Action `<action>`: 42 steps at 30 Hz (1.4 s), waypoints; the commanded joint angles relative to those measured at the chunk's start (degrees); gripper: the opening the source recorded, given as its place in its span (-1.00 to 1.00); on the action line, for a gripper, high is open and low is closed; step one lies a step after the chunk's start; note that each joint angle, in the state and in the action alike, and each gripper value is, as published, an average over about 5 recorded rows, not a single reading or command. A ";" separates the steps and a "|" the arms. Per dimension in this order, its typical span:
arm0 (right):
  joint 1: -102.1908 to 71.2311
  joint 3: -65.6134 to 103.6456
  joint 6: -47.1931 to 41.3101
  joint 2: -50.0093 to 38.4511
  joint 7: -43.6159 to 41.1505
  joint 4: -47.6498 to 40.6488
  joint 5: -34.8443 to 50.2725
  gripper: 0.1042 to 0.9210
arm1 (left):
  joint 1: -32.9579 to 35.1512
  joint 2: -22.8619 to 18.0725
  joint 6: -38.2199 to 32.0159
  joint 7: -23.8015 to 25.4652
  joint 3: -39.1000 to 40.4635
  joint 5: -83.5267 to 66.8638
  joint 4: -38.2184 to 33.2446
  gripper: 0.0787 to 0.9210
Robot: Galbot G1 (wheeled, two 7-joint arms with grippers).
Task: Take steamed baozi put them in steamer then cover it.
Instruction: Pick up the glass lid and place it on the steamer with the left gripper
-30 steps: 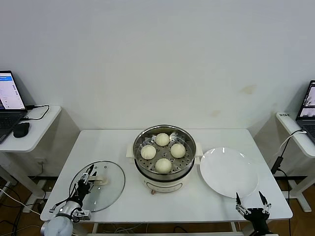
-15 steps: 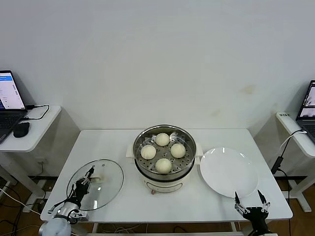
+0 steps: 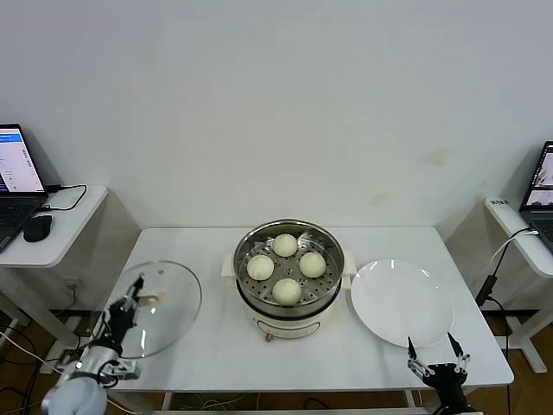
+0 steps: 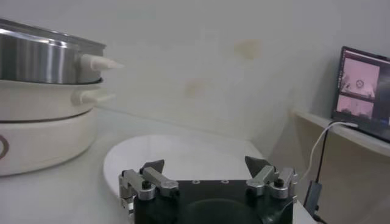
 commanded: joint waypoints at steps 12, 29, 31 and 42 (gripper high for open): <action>0.30 -2.13 1.21 1.54 0.08 -0.13 -3.91 0.76 | -10.88 8.68 25.49 14.73 19.52 -9.79 -24.59 -0.84; 1.72 -3.05 3.40 3.07 0.74 -2.39 -8.65 0.76 | -29.73 -8.57 36.62 26.67 40.35 9.36 -15.62 -0.84; 1.89 -3.20 3.55 3.20 0.74 -2.74 -8.88 0.76 | -30.76 -10.45 37.00 27.64 41.08 11.23 -14.50 -0.84; 2.43 -2.65 3.91 2.95 0.85 -3.46 -9.01 0.76 | -32.80 -20.68 37.48 30.44 43.56 20.15 -8.10 -0.84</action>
